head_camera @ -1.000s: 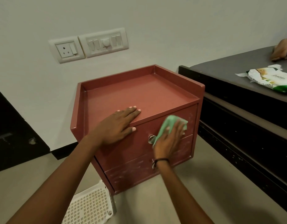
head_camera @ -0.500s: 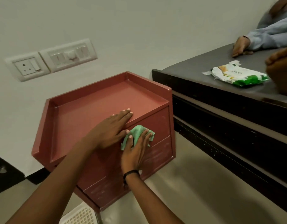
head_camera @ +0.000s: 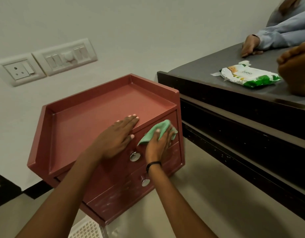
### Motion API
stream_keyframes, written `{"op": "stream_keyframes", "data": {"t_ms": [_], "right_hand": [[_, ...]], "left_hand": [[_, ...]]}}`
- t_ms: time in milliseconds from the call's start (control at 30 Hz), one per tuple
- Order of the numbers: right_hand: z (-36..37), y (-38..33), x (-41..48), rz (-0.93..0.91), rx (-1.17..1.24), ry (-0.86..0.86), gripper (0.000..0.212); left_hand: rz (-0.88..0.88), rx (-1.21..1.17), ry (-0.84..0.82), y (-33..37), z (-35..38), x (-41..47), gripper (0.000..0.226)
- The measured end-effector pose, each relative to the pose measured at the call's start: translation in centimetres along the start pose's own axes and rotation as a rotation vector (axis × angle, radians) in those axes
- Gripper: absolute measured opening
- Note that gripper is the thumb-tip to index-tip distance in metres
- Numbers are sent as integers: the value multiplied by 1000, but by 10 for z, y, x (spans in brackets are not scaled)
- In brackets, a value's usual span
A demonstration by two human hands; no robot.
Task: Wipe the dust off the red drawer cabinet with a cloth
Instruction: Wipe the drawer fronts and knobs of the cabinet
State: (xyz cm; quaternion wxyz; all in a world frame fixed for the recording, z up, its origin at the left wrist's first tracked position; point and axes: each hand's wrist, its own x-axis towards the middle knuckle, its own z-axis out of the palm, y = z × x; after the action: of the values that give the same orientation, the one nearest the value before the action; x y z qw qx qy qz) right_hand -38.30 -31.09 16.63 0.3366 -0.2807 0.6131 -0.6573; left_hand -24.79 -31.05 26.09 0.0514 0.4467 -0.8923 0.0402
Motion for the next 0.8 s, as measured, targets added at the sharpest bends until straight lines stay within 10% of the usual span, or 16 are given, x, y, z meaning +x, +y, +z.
{"op": "stream_keyframes", "data": {"t_ms": [800], "right_hand": [[13, 48, -58, 325, 28, -184, 53]], "left_hand": [[-8, 13, -2, 1, 0, -1, 64]]}}
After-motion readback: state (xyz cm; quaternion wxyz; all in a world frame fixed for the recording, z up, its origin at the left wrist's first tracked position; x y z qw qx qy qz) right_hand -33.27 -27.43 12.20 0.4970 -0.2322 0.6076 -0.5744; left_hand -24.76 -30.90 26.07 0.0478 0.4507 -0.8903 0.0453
